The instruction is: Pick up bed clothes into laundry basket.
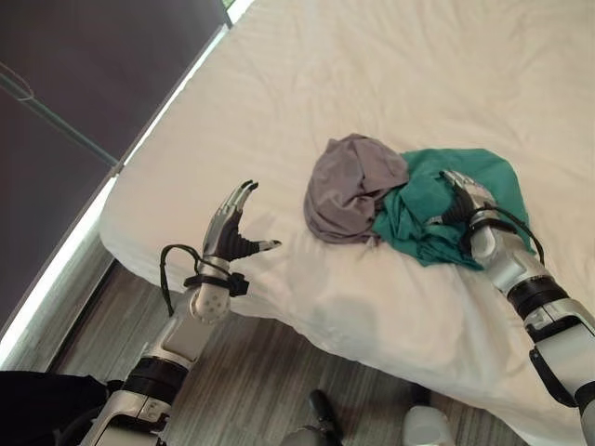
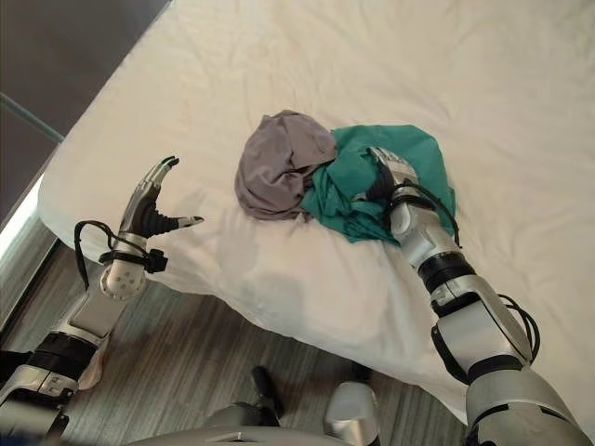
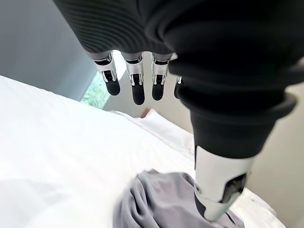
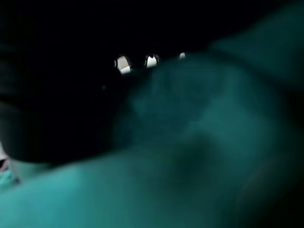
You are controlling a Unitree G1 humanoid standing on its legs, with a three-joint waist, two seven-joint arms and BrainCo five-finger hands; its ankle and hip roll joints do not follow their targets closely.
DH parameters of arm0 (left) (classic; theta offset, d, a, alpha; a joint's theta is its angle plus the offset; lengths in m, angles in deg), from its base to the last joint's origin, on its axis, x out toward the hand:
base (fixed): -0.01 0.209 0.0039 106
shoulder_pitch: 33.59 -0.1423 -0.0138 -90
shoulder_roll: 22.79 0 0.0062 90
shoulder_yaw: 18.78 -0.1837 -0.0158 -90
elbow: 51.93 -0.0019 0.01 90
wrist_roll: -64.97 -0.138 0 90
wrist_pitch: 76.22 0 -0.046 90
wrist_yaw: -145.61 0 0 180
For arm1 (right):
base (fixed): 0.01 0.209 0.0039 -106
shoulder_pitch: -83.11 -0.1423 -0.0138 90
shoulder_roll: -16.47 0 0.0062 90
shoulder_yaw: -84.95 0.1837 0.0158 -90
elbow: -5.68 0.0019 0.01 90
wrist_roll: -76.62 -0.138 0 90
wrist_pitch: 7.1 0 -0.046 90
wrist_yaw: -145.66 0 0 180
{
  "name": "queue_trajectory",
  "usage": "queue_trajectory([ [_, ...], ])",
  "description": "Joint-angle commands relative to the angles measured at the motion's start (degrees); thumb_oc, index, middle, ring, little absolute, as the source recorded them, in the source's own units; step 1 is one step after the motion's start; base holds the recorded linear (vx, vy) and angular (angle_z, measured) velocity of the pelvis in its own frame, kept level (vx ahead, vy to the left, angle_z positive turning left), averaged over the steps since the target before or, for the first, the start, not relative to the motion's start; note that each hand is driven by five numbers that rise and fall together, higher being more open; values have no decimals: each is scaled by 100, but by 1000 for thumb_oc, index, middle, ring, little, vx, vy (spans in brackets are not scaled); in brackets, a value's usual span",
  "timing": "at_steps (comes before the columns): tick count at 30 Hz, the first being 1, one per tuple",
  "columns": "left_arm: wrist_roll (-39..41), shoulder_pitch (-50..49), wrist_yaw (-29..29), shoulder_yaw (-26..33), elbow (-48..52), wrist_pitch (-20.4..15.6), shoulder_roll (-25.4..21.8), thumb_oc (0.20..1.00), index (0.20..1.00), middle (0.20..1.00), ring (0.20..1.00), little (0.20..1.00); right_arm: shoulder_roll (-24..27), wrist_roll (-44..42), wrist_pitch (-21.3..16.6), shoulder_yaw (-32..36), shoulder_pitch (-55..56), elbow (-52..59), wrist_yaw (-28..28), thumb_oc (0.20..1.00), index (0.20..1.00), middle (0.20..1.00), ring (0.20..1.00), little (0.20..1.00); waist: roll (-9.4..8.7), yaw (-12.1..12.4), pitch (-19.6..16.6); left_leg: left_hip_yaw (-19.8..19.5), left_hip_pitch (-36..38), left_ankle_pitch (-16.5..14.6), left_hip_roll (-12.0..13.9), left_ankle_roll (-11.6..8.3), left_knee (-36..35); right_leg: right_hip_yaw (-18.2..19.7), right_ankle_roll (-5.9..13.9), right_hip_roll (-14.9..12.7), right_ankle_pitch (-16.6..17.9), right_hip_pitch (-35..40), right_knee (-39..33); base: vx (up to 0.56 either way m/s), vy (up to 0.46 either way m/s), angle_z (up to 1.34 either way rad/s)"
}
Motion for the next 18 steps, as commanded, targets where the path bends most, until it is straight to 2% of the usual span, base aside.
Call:
queue_trajectory([
  [1, -183, 772, -7, 122, -95, -95, -258, 1000, 1000, 1000, 1000, 1000, -71, -382, -22, -334, -531, -295, -41, 1000, 1000, 1000, 1000, 1000, -3, -129, 85, 154, 285, -259, 394, -938, 34, 279, 239, -44, 195, -387, 125, -1, -18, -12],
  [2, -164, 839, -2, 67, -106, -115, -259, 1000, 1000, 1000, 1000, 1000, -115, -414, -3, -345, -511, -435, -94, 1000, 1000, 1000, 1000, 1000, 15, -153, 87, 161, 268, -257, 399, -946, 34, 304, 235, -32, 198, -411, 122, 6, -17, -9],
  [3, -153, 897, 17, 16, -111, -126, -256, 1000, 1000, 1000, 1000, 1000, -158, -450, -14, -343, -456, -477, -115, 545, 545, 545, 545, 545, 38, -199, 93, 179, 262, -254, 401, -952, 34, 335, 237, -24, 203, -432, 117, 31, 3, -11],
  [4, -150, 988, 64, -74, -108, -141, -239, 1000, 1000, 1000, 1000, 1000, -206, -492, -19, -345, -398, -597, -165, 200, 200, 200, 200, 200, 71, -238, 100, 192, 288, -286, 393, -964, 34, 364, 252, -20, 179, -437, 122, 17, 8, -11],
  [5, -150, 1000, 63, -77, -115, -143, -241, 1000, 1000, 1000, 1000, 1000, -207, -493, -23, -343, -405, -603, -164, 200, 200, 200, 200, 200, 68, -232, 101, 196, 270, -260, 396, -959, 34, 367, 240, -16, 209, -453, 113, 42, 36, -13],
  [6, -221, 1062, 76, 15, -66, -139, -338, 1000, 1000, 1000, 1000, 1000, 78, -550, -65, -281, -30, -90, -392, 200, 200, 200, 200, 200, 92, -416, 139, 274, 307, -278, 398, -981, 34, 446, 264, 0, 193, -494, 114, 3, 18, -17],
  [7, -222, 1072, 75, 14, -71, -141, -337, 1000, 1000, 1000, 1000, 1000, 90, -550, -51, -272, -26, -65, -404, 200, 200, 200, 200, 200, 91, -408, 141, 281, 290, -252, 402, -976, 34, 451, 252, 6, 224, -511, 105, 25, 39, -16],
  [10, -396, 1439, -10, -94, -149, -77, -295, 1000, 1000, 1000, 1000, 1000, 181, -593, -178, -126, 471, 496, -387, 200, 200, 200, 200, 200, 143, -641, 139, 402, 338, -321, 405, -990, 34, 576, 286, 36, 210, -571, 84, 26, 30, -22],
  [12, -456, 1556, -39, -134, -221, -52, -277, 1000, 1000, 1000, 1000, 1000, 184, -619, -217, -67, 572, 614, -365, 200, 200, 200, 200, 200, 147, -688, 145, 440, 350, -327, 405, -991, 34, 614, 292, 47, 221, -587, 78, 22, 24, -29],
  [14, -648, 1915, -166, -289, -757, 144, -265, 1000, 1000, 1000, 1000, 1000, 306, -867, -368, 204, 917, 1111, -300, 200, 200, 200, 200, 200, 116, -874, 153, 563, 409, -361, 430, -995, 34, 734, 300, 88, 243, -634, 75, 38, 23, -29],
  [15, -649, 1939, -178, -314, -782, 137, -256, 1000, 1000, 1000, 1000, 1000, 317, -868, -361, 225, 937, 1132, -306, 200, 200, 200, 200, 200, 114, -857, 153, 566, 412, -361, 430, -995, 34, 737, 300, 89, 244, -633, 75, 48, 14, -36],
  [16, -815, 2264, -311, -439, -1501, 397, -280, 1000, 1000, 1000, 1000, 1000, 546, -1058, -538, 676, 1543, 1810, -186, 200, 200, 200, 200, 200, 55, -1068, 160, 658, 446, -402, 453, -998, 34, 806, 321, 122, 269, -692, 77, 18, 7, -32],
  [18, -955, 2475, -374, -509, -2128, 547, -381, 1000, 1000, 1000, 1000, 1000, 844, -1162, -732, 1271, 2479, 2373, -119, 200, 200, 200, 200, 200, -33, -1246, 158, 758, 482, -440, 463, -997, 34, 906, 353, 155, 287, -747, 79, 14, -11, -33],
])
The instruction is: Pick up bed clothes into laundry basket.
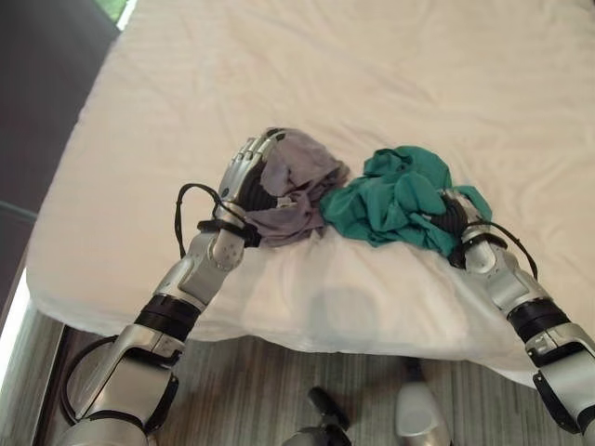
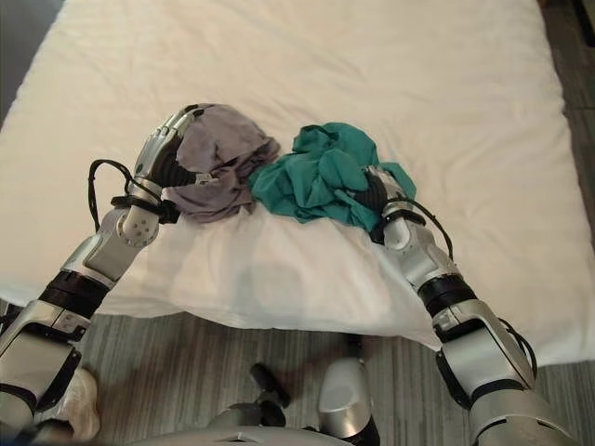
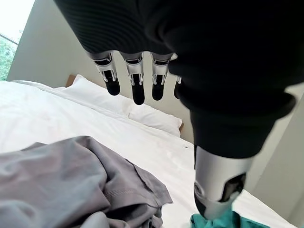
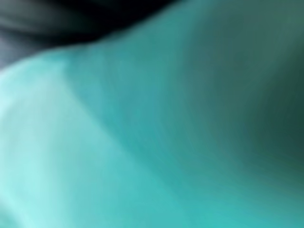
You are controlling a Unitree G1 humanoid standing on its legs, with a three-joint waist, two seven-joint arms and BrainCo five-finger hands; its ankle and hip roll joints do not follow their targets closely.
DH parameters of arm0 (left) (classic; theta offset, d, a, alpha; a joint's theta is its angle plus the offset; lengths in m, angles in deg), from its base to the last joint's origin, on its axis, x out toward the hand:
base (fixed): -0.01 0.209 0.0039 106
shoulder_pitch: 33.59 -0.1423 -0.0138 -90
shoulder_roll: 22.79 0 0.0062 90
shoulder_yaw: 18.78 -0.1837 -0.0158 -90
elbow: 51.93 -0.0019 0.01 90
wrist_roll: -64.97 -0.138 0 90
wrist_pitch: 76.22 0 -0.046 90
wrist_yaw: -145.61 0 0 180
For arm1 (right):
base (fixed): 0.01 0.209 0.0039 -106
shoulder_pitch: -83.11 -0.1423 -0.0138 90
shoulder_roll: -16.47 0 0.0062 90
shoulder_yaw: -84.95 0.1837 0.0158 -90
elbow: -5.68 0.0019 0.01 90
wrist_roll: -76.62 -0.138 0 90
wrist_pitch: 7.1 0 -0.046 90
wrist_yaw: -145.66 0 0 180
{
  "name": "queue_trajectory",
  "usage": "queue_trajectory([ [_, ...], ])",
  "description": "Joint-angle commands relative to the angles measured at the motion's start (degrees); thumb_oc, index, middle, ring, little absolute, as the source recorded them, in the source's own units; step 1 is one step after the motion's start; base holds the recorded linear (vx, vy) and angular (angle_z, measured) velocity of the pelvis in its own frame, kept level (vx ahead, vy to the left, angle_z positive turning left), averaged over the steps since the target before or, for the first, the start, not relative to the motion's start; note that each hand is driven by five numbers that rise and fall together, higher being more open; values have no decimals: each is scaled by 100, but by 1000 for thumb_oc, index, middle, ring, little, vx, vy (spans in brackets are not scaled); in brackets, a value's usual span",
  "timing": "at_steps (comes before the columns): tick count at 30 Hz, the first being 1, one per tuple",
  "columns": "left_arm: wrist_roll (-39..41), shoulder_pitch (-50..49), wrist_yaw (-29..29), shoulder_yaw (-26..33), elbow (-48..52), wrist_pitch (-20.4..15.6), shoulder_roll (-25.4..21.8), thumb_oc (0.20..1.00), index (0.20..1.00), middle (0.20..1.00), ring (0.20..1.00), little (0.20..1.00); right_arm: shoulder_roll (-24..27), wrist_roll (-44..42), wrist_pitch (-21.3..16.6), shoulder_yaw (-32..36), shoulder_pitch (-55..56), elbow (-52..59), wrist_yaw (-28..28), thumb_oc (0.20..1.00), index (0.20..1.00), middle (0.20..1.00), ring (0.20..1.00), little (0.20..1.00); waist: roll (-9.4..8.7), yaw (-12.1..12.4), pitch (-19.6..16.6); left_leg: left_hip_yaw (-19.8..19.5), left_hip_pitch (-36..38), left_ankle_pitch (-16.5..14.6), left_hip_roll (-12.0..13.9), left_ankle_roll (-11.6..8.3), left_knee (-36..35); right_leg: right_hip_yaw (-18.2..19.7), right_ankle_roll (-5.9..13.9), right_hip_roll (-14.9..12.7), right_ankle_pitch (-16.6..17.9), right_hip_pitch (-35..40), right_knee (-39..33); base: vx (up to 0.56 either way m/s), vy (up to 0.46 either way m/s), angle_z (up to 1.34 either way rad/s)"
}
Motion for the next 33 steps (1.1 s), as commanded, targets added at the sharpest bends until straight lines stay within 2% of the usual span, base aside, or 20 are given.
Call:
queue_trajectory([
  [1, -307, 380, -366, 244, -663, 296, -248, 1000, 1000, 1000, 1000, 1000, 512, -374, -283, 587, 916, -315, 175, 200, 200, 200, 200, 200, -56, -216, -88, 53, 414, -371, 493, -876, 41, 148, 361, 105, 86, -307, 75, 8, -48, -45],
  [5, -439, 866, -456, -56, -1831, 597, -417, 1000, 1000, 1000, 1000, 1000, 893, -272, -327, 1698, 2694, -669, 292, 200, 200, 200, 200, 200, -263, -507, -100, 205, 449, -400, 521, -884, 41, 259, 407, 140, 126, -456, 98, -3, -45, -41],
  [9, -438, 956, -467, -121, -2254, 642, -612, 1000, 1000, 1000, 1000, 1000, 561, -476, -343, 2147, 3580, -1367, 260, 200, 200, 200, 200, 200, -377, -608, -95, 259, 445, -396, 537, -897, 41, 293, 412, 158, 143, -514, 106, -23, -39, -10],
  [10, -407, 979, -457, -149, -2379, 653, -639, 1000, 1000, 1000, 1000, 1000, 505, -535, -341, 2140, 3600, -1474, 268, 200, 200, 200, 200, 200, -387, -625, -76, 272, 428, -389, 534, -899, 41, 325, 422, 165, 159, -550, 110, 29, 43, -4],
  [11, -362, 988, -408, -216, -2620, 666, -680, 1000, 1000, 1000, 1000, 1000, 434, -632, -334, 2144, 3622, -1598, 300, 200, 200, 200, 200, 200, -366, -651, -41, 227, 460, -521, 503, -939, 41, 417, 491, 178, 92, -567, 106, -38, 6, -11],
  [12, -359, 1003, -413, -223, -2637, 661, -681, 1000, 1000, 1000, 1000, 1000, 432, -634, -339, 2143, 3620, -1597, 300, 200, 200, 200, 200, 200, -406, -660, -24, 307, 411, -390, 514, -898, 41, 392, 434, 187, 198, -623, 121, 48, 50, -36],
  [13, -437, 967, -265, -354, -2932, 746, -650, 1000, 1000, 1000, 1000, 1000, 350, -723, -330, 2113, 3586, -1735, 298, 200, 200, 200, 200, 200, -367, -647, -8, 262, 439, -522, 493, -935, 41, 448, 495, 196, 113, -613, 104, -6, 2, -42],
  [17, -605, 866, 3, -469, -3468, 869, -551, 1000, 1000, 1000, 1000, 1000, 316, -918, -321, 2060, 3480, -1991, 247, 200, 200, 200, 200, 200, -359, -634, 40, 283, 426, -529, 491, -929, 41, 473, 492, 213, 125, -658, 109, 21, 5, -20],
  [24, -1157, -111, 591, -439, -4151, 956, -572, 1000, 1000, 1000, 1000, 1000, 405, -1313, -323, 2115, 3162, -2452, 117, 200, 200, 200, 200, 200, -342, -539, 51, 293, 369, -510, 531, -948, 41, 516, 469, 241, 167, -751, 107, 3, -16, -9],
  [25, -1253, -267, 655, -418, -4269, 954, -572, 934, 934, 934, 934, 934, 420, -1356, -338, 2110, 3131, -2475, 84, 200, 200, 200, 200, 200, -380, -535, 55, 365, 292, -364, 553, -913, 41, 492, 397, 261, 287, -830, 118, 5, -19, -4],
  [26, -1329, -385, 731, -437, -4330, 937, -563, 812, 812, 812, 812, 812, 433, -1383, -350, 2133, 3121, -2497, 65, 200, 200, 200, 200, 200, -348, -501, 37, 291, 330, -497, 556, -958, 41, 518, 456, 265, 183, -783, 104, 1, -17, -3],
  [27, -1368, -453, 764, -419, -4374, 941, -573, 300, 300, 300, 300, 300, 473, -1395, -358, 2148, 3117, -2522, 57, 200, 200, 200, 200, 200, -349, -495, 28, 293, 320, -495, 568, -962, 41, 520, 454, 274, 183, -794, 102, 69, 37, -3],
  [28, -1385, -537, 787, -389, -4403, 935, -575, 200, 200, 200, 200, 200, 494, -1400, -365, 2157, 3101, -2541, 53, 200, 200, 200, 200, 200, -349, -481, 23, 290, 308, -493, 575, -967, 41, 521, 455, 288, 188, -803, 100, -19, -25, -4],
  [29, -1349, -619, 821, -345, -4434, 899, -562, 200, 200, 200, 200, 200, 533, -1459, -380, 2166, 3045, -2688, 48, 200, 200, 200, 200, 200, -355, -459, -12, 297, 291, -494, 595, -979, 41, 523, 449, 314, 185, -812, 96, -94, -72, -5],
  [30, -1347, -620, 819, -335, -4436, 902, -564, 200, 200, 200, 200, 200, 538, -1462, -388, 2157, 3034, -2693, 47, 200, 200, 200, 200, 200, -392, -478, 3, 372, 240, -358, 604, -938, 41, 497, 389, 322, 293, -866, 103, -18, -30, -3],
  [31, -1295, -643, 825, -302, -4442, 882, -585, 200, 200, 200, 200, 200, 560, -1479, -388, 2165, 3002, -2720, 62, 200, 200, 200, 200, 200, -362, -456, -26, 300, 288, -505, 611, -984, 41, 527, 452, 331, 173, -813, 95, 0, 0, 0],
  [33, -1019, -758, 775, -48, -4331, 814, -721, 200, 200, 200, 200, 200, 653, -1537, -394, 2127, 2965, -2459, 39, 200, 200, 200, 200, 200, -436, -514, -78, 362, 450, -657, 537, -914, 41, 692, 451, 436, 80, -723, 102, 103, 61, -4],
])
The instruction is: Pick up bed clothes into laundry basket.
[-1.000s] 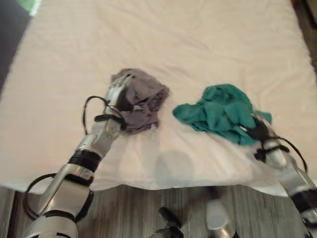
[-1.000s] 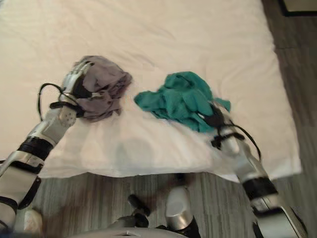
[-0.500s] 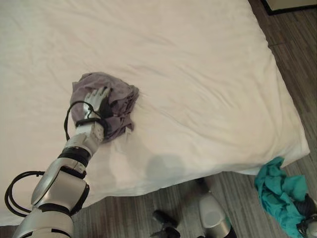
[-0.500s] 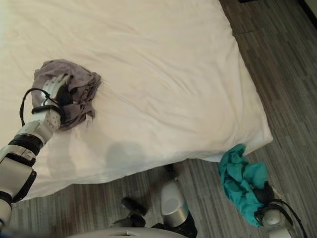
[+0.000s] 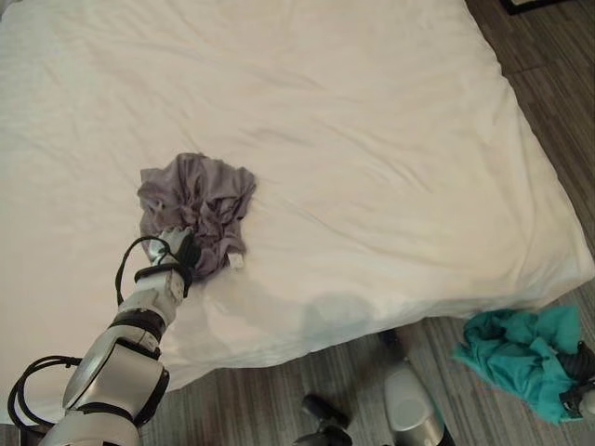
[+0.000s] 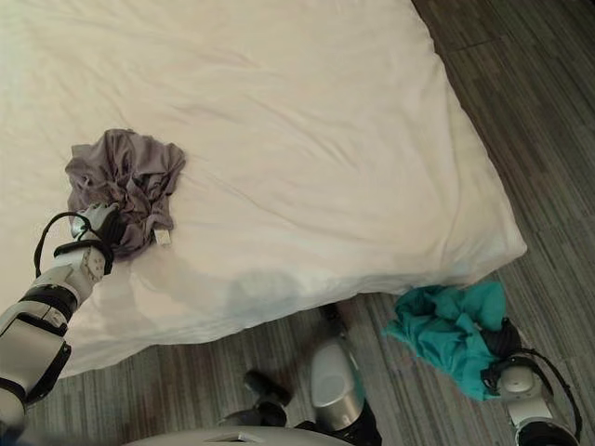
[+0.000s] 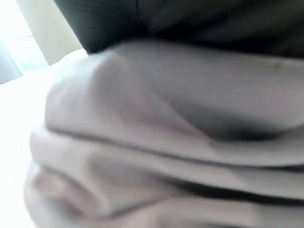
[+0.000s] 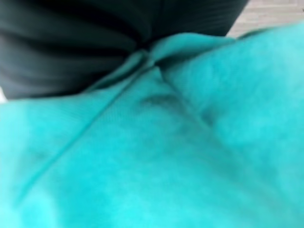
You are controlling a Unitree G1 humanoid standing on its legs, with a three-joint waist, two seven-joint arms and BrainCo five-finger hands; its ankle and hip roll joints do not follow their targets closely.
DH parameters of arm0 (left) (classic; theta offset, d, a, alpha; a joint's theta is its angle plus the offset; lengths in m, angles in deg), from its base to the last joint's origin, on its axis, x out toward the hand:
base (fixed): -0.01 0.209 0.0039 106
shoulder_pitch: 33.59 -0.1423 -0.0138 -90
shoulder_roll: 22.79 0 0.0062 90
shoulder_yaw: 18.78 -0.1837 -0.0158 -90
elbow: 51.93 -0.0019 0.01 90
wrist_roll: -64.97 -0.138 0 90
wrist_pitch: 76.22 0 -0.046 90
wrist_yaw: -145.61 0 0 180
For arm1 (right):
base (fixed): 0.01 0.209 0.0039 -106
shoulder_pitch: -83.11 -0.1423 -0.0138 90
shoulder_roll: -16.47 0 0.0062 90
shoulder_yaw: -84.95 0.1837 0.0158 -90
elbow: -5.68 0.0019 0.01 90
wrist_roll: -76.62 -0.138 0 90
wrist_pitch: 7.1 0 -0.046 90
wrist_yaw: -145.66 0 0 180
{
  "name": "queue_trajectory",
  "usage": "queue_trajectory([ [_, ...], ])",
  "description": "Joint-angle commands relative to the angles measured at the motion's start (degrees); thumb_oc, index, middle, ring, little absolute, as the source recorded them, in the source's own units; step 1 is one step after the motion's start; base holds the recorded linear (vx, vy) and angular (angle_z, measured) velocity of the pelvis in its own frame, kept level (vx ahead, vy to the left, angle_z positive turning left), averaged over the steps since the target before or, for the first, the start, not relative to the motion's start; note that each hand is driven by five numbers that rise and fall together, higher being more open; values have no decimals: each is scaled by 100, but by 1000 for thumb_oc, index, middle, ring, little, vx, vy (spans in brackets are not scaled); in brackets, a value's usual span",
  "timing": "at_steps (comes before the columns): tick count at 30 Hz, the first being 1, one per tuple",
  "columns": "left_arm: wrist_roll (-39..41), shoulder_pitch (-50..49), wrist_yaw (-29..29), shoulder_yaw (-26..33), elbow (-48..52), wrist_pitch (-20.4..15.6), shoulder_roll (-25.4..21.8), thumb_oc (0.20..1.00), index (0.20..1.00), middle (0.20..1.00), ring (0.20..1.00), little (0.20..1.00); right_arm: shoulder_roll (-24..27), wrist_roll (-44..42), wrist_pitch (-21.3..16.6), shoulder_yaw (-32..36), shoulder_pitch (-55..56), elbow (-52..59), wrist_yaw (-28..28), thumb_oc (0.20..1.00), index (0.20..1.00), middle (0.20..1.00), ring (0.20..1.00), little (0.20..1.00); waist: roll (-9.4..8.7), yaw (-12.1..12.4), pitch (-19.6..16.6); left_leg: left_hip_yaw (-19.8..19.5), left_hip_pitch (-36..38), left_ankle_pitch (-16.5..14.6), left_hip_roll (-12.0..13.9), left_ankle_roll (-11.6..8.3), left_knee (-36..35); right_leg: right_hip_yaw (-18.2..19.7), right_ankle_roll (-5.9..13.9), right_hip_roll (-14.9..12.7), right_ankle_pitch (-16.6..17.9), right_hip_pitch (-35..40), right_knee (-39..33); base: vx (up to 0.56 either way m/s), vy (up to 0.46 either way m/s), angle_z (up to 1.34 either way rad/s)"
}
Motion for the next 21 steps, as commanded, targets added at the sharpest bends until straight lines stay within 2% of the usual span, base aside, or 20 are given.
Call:
queue_trajectory([
  [1, 305, -653, 467, 384, -706, 60, -355, 200, 200, 200, 200, 200, 115, -397, -151, 206, -26, 357, 26, 200, 200, 200, 200, 200, -704, 74, -165, -174, 585, -165, 174, -369, 83, -55, 415, 93, -249, 58, 112, 81, 52, -17],
  [2, 311, -670, 470, 397, -692, 61, -366, 200, 200, 200, 200, 200, 114, -397, -137, 200, -26, 374, 24, 200, 200, 200, 200, 200, -725, 89, -142, -144, 626, -181, 163, -363, 83, -26, 424, 91, -253, 82, 114, 7, -27, -65],
  [3, 582, -689, 409, 591, -536, 22, -450, 200, 200, 200, 200, 200, 140, -411, -140, 173, -41, 597, 0, 200, 200, 200, 200, 200, -884, 161, -126, -228, 652, -91, 29, -272, 141, 105, 382, 159, -174, 85, 147, -41, -70, -102],
  [5, 1219, -653, 280, 850, -85, -80, -541, 200, 200, 200, 200, 200, 149, -417, -127, 250, -6, 1045, -34, 200, 200, 200, 200, 200, -1082, 364, -168, -907, 626, -457, -233, -167, 490, 249, 399, 214, -169, 162, 157, 13, -50, -118],
  [6, 1723, -717, 29, 1104, 658, -270, -626, 200, 200, 200, 200, 200, 168, -391, -107, 334, 99, 1383, -103, 200, 200, 200, 200, 200, -1185, 729, -303, -2205, 598, -668, -585, 0, 395, 439, 397, 328, -156, 247, 145, 36, 16, -133],
  [7, 1830, -695, -89, 1195, 964, -367, -624, 200, 200, 200, 200, 200, 117, -373, -85, 414, 178, 1465, -128, 200, 200, 200, 200, 200, -1203, 727, -356, -2431, 724, -691, -605, 27, 219, 485, 404, 349, -126, 277, 127, 20, 5, -151],
  [8, 1828, -701, -88, 1198, 971, -363, -629, 200, 200, 200, 200, 200, 113, -372, -80, 415, 183, 1473, -129, 200, 200, 200, 200, 200, -1219, 722, -370, -2433, 711, -655, -623, 27, 199, 489, 403, 333, -106, 260, 119, -48, 74, -103],
  [9, 1879, -695, -155, 1227, 1389, -489, -624, 200, 200, 200, 200, 200, 42, -346, -100, 574, 381, 1598, -153, 200, 200, 200, 200, 200, -1229, 632, -460, -2345, 878, -669, -560, 36, 87, 512, 447, 307, -53, 291, 97, -19, 172, -37],
  [10, 1991, -695, -251, 1398, 2258, -652, -650, 200, 200, 200, 200, 200, -89, -200, -123, 817, 604, 2042, -117, 200, 200, 200, 200, 200, -1266, 442, -617, -2021, 1075, -739, -543, 101, 83, 515, 608, 263, 76, 324, 125, -21, 169, 6],
  [11, 1988, -710, -247, 1405, 2276, -644, -654, 200, 200, 200, 200, 200, -94, -196, -114, 823, 616, 2060, -119, 200, 200, 200, 200, 200, -1285, 447, -630, -2014, 1060, -713, -558, 99, 83, 529, 604, 252, 102, 310, 117, -2, 144, 10],
  [12, 2029, -673, -284, 1475, 2742, -721, -640, 200, 200, 200, 200, 200, -186, -129, -147, 976, 738, 2276, -84, 200, 200, 200, 200, 200, -1319, 335, -692, -1876, 1167, -783, -566, 103, 83, 488, 717, 206, 296, 340, 156, -57, 31, -31],
  [14, 2045, -653, -376, 1615, 3540, -871, -584, 200, 200, 200, 200, 200, -381, -45, -186, 1134, 921, 2605, -27, 200, 200, 200, 200, 200, -1403, 171, -745, -1694, 1275, -795, -570, 104, 83, 345, 748, 170, 604, 327, 268, -108, 42, -41],
  [15, 2163, -663, -422, 1745, 4133, -1021, -498, 200, 200, 200, 200, 200, -550, -29, -250, 1315, 1036, 2991, 29, 200, 200, 200, 200, 200, -1480, 4, -778, -1623, 1335, -768, -566, 101, 83, 306, 748, 213, 880, 231, 457, -190, 51, -42],
  [16, 2268, -671, -484, 1846, 4369, -1098, -390, 200, 200, 200, 200, 200, -592, -24, -271, 1392, 1062, 3209, 70, 200, 200, 200, 200, 200, -1486, -48, -760, -1549, 1327, -716, -561, 131, 83, 169, 748, 193, 790, 122, 565, -342, 190, -74],
  [17, 2521, -844, -502, 2060, 4849, -1233, -218, 200, 200, 200, 200, 200, -631, 21, -357, 1416, 983, 3511, 152, 200, 200, 200, 200, 200, -1352, 163, -690, -1307, 1320, -646, -588, 271, 83, -831, 712, -190, 342, 174, 854, -395, 240, -99],
  [18, 2637, -984, -550, 2212, 5185, -1323, -161, 200, 200, 200, 200, 200, -659, 68, -362, 1411, 931, 3640, 193, 200, 200, 200, 200, 200, -1293, 336, -686, -1098, 1272, -539, -567, 306, 83, -1592, 585, -467, 130, 319, 1048, -292, 200, -138],
  [19, 2637, -1033, -537, 2248, 5233, -1305, -151, 200, 200, 200, 200, 200, -649, 74, -352, 1408, 943, 3657, 193, 200, 200, 200, 200, 200, -1282, 307, -665, -1119, 1306, -551, -552, 298, 83, -1618, 583, -466, 82, 347, 1091, -174, 78, -155],
  [20, 2722, -1133, -580, 2329, 5503, -1437, -80, 200, 200, 200, 200, 200, -701, 129, -379, 1372, 874, 3773, 215, 200, 200, 200, 200, 200, -1218, 491, -697, -981, 1287, -545, -503, 316, 83, -2115, 539, -637, -129, 562, 1208, -237, 4, -192],
  [21, 2820, -1391, -607, 2478, 6154, -1658, 151, 200, 200, 200, 200, 200, -790, 234, -417, 1313, 822, 4114, 221, 200, 200, 200, 200, 200, -1194, 628, -708, -668, 1305, -464, -423, 340, 83, -2561, 433, -828, -268, 819, 1493, -324, -39, -151],
])
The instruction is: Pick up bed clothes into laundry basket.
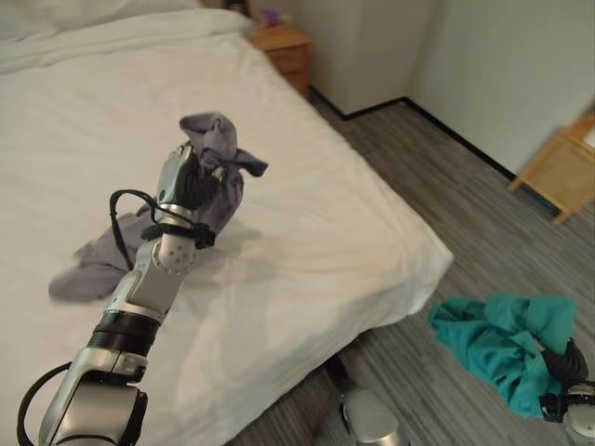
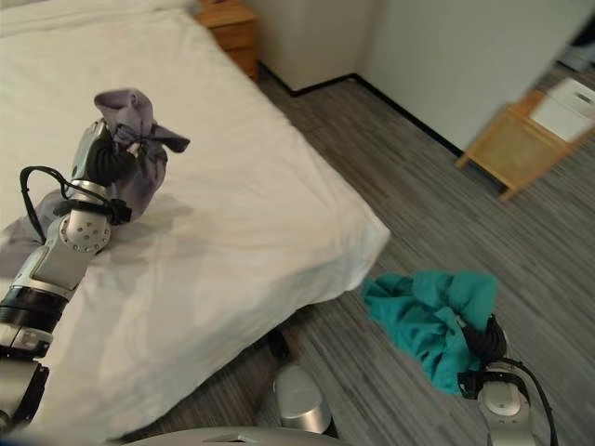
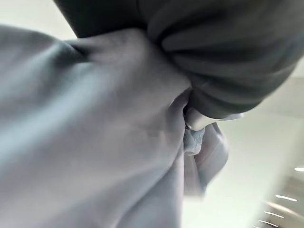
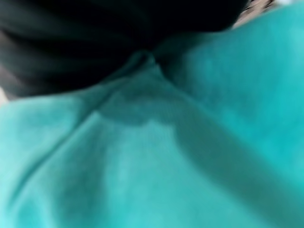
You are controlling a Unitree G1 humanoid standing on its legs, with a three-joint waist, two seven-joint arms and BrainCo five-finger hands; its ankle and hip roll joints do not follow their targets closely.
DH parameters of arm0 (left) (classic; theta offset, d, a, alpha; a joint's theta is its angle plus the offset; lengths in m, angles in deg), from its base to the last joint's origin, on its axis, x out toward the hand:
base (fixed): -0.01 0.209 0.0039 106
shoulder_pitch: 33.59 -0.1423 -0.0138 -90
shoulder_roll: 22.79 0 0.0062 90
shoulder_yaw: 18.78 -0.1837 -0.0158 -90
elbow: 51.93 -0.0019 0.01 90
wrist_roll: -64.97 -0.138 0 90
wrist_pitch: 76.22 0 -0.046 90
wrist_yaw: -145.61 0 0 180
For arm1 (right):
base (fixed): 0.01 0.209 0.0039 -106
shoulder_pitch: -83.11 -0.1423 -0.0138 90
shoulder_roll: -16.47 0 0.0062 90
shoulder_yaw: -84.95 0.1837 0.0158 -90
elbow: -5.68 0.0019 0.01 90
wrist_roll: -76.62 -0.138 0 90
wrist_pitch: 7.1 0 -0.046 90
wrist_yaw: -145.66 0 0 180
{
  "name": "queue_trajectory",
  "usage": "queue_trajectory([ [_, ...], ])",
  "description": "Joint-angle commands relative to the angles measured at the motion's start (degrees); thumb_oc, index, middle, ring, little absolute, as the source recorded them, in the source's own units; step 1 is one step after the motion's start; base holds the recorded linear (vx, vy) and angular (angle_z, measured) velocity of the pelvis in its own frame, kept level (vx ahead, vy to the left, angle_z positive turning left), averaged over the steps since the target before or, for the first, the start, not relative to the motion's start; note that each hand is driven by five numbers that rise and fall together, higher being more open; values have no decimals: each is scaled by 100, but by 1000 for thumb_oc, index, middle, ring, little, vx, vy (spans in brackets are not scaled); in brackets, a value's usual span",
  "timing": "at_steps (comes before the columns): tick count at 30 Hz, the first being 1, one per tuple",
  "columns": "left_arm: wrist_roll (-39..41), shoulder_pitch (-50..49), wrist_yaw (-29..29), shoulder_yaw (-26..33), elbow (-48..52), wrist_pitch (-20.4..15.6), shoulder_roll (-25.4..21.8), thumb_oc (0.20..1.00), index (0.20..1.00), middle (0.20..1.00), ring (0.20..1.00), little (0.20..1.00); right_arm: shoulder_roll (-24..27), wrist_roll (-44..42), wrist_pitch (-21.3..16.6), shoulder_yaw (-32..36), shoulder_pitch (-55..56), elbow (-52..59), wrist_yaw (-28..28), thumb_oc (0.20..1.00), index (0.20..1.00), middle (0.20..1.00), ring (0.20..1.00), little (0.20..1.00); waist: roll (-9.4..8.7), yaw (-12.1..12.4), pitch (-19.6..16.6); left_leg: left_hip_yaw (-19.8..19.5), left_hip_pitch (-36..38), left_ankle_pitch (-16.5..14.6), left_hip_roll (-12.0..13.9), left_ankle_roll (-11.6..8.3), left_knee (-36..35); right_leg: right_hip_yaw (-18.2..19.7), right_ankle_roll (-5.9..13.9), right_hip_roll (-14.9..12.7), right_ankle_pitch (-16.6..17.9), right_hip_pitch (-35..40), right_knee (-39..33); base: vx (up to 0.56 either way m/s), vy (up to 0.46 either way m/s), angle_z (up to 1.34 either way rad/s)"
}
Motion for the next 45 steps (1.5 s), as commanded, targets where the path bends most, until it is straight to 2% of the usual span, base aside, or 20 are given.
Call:
queue_trajectory([
  [1, 526, -161, -396, 640, 986, -734, 158, 200, 200, 200, 200, 200, 411, 350, -428, 3, -358, 918, 300, 200, 200, 200, 200, 200, -82, 280, -246, 307, -237, 679, 72, -238, -73, -551, 514, -371, 191, 908, 684, -344, -113, -203],
  [4, 674, -379, -301, 778, 1705, -843, 448, 200, 200, 200, 200, 200, 322, 551, -462, -154, -576, 1402, 292, 200, 200, 200, 200, 200, -42, 555, -448, 927, -268, 831, 247, -251, -48, -1083, 554, -777, 390, 1454, 587, -148, -99, -195],
  [12, 1314, -1025, 55, 731, 2686, -1010, 748, 200, 200, 200, 200, 200, 473, 680, -549, -847, -1450, 2195, 276, 200, 200, 200, 200, 200, -45, 1097, -727, 2170, -14, 1178, 556, -458, 5, -1825, 716, -1035, 883, 1846, -19, -57, -248, -183],
  [14, 1863, -1408, 448, 373, 2676, -1033, 1021, 200, 200, 200, 200, 200, 477, 677, -562, -1114, -1681, 2387, 239, 200, 200, 200, 200, 200, -55, 1155, -772, 2520, 134, 1293, 870, -653, 180, -1929, 568, -901, 612, 1799, -307, 314, -852, -231],
  [15, 2533, -1701, 694, 102, 2461, -978, 1356, 200, 200, 200, 200, 200, 530, 646, -611, -1253, -1713, 2668, 259, 200, 200, 200, 200, 200, 52, 1341, -572, 2423, 18, 2252, 1902, -1315, 1986, -1688, 82, -161, -230, 1967, -586, 594, -1153, -194],
  [17, 2630, -1799, 679, 68, 2461, -991, 1403, 200, 200, 200, 200, 200, 538, 648, -615, -1307, -1736, 2733, 255, 200, 200, 200, 200, 200, 40, 1443, -482, 2027, -143, 2487, 2183, -1327, 2676, -1578, -94, 76, -368, 2103, -685, 416, -692, -171],
  [18, 2651, -2052, 681, 79, 2423, -967, 1453, 200, 200, 200, 200, 200, 577, 645, -558, -1549, -1861, 2696, 126, 200, 200, 200, 200, 200, -122, 1765, -319, 687, -734, 2124, 1842, -1235, 3285, -1115, -227, 213, -557, 2241, -767, 208, -296, -79],
  [21, 2577, -2194, 612, 148, 2349, -1029, 1496, 200, 200, 200, 200, 200, 542, 658, -539, -1823, -2189, 2512, 95, 200, 200, 200, 200, 200, -235, 1947, -246, 173, -1179, 1789, 1506, -1024, 3341, -826, -270, 214, -548, 2180, -788, 272, -241, -116],
  [24, 2583, -2360, 617, 215, 2238, -1020, 1652, 200, 200, 200, 200, 200, 527, 707, -466, -2174, -2692, 2195, 121, 200, 200, 200, 200, 200, -317, 2351, -223, -416, -2064, 1394, 674, -631, 2062, -67, -232, 434, -790, 2393, -788, 435, -134, -218],
  [27, 2503, -2360, 639, 143, 2174, -964, 1764, 200, 200, 200, 200, 200, 518, 722, -435, -2267, -2896, 2042, 153, 200, 200, 200, 200, 200, -226, 2502, -294, -357, -2322, 1738, 478, -641, 567, 103, -113, 610, -1087, 2778, -788, 552, -20, -105],
  [28, 2477, -2353, 629, 132, 2130, -945, 1797, 200, 200, 200, 200, 200, 529, 744, -413, -2259, -2925, 1968, 179, 200, 200, 200, 200, 200, -218, 2470, -312, 14, -2420, 1828, 600, -657, 229, -13, -84, 641, -1194, 2947, -788, 607, -38, -60],
  [31, 2502, -2351, 625, 113, 2090, -891, 1874, 200, 200, 200, 200, 200, 543, 767, -339, -2269, -2981, 1947, 191, 200, 200, 200, 200, 200, -217, 2459, -349, 703, -2286, 1862, 789, -579, 7, -46, -37, 694, -1316, 3249, -776, 501, -22, -43],
  [34, 2464, -2551, 521, 179, 2095, -762, 1872, 200, 200, 200, 200, 200, 441, 985, -268, -2408, -2985, 1984, 74, 200, 200, 200, 200, 200, -209, 2756, -546, 553, -2005, 1782, 428, -240, -48, 31, 218, 631, -1134, 3351, 157, 643, 62, -51],
  [36, 2424, -2447, 370, 72, 1980, -700, 1827, 200, 200, 200, 200, 200, 341, 1073, -199, -2430, -2917, 1997, 72, 200, 200, 200, 200, 200, -255, 2664, -452, 567, -1690, 1629, 131, 91, -51, 127, 751, 309, -341, 2843, 1827, 443, 84, -71],
  [37, 2328, -2262, 248, -22, 1756, -640, 1767, 200, 200, 200, 200, 200, 264, 1073, -141, -2440, -2973, 2054, 87, 200, 200, 200, 200, 200, -212, 2446, -315, 453, -1384, 1527, 99, 213, -57, 434, 818, 246, 305, 2121, 3052, 540, 24, 19],
  [38, 2308, -2134, 222, -57, 1619, -624, 1730, 200, 200, 200, 200, 200, 247, 1051, -123, -2459, -3064, 2051, 93, 200, 200, 200, 200, 200, -171, 2375, -284, 375, -1269, 1488, 120, 233, -64, 521, 818, 156, 271, 1818, 3364, 499, -29, 129],
  [40, 2281, -1972, 179, -55, 1437, -595, 1702, 200, 200, 200, 200, 200, 237, 1021, -86, -2489, -3177, 2032, 76, 200, 200, 200, 200, 200, -162, 2302, -254, 273, -1155, 1421, 72, 228, -73, 588, 818, -22, 84, 1616, 3281, 287, -47, 146],
  [43, 2326, -1647, 231, -90, 1164, -570, 1646, 200, 200, 200, 200, 200, 326, 858, -58, -2531, -3468, 2051, 11, 200, 200, 200, 200, 200, -83, 2105, -171, -83, -1021, 1392, 43, 162, -73, 675, 451, 93, -368, 1331, 2111, 335, -181, 97],
  [44, 2280, -1530, 202, -66, 1023, -575, 1615, 200, 200, 200, 200, 200, 403, 757, -88, -2584, -3618, 2106, -29, 200, 200, 200, 200, 200, -123, 1965, -231, -416, -863, 1153, -31, 55, -73, 992, 309, 248, -472, 1148, 544, 291, -202, 120],
  [45, 2279, -1524, 200, -62, 1013, -580, 1617, 200, 200, 200, 200, 200, 404, 755, -89, -2592, -3629, 2099, -28, 200, 200, 200, 200, 200, -109, 1940, -231, -437, -861, 1141, -22, 53, -73, 962, 311, 262, -437, 1202, 459, 400, -266, 117],
])
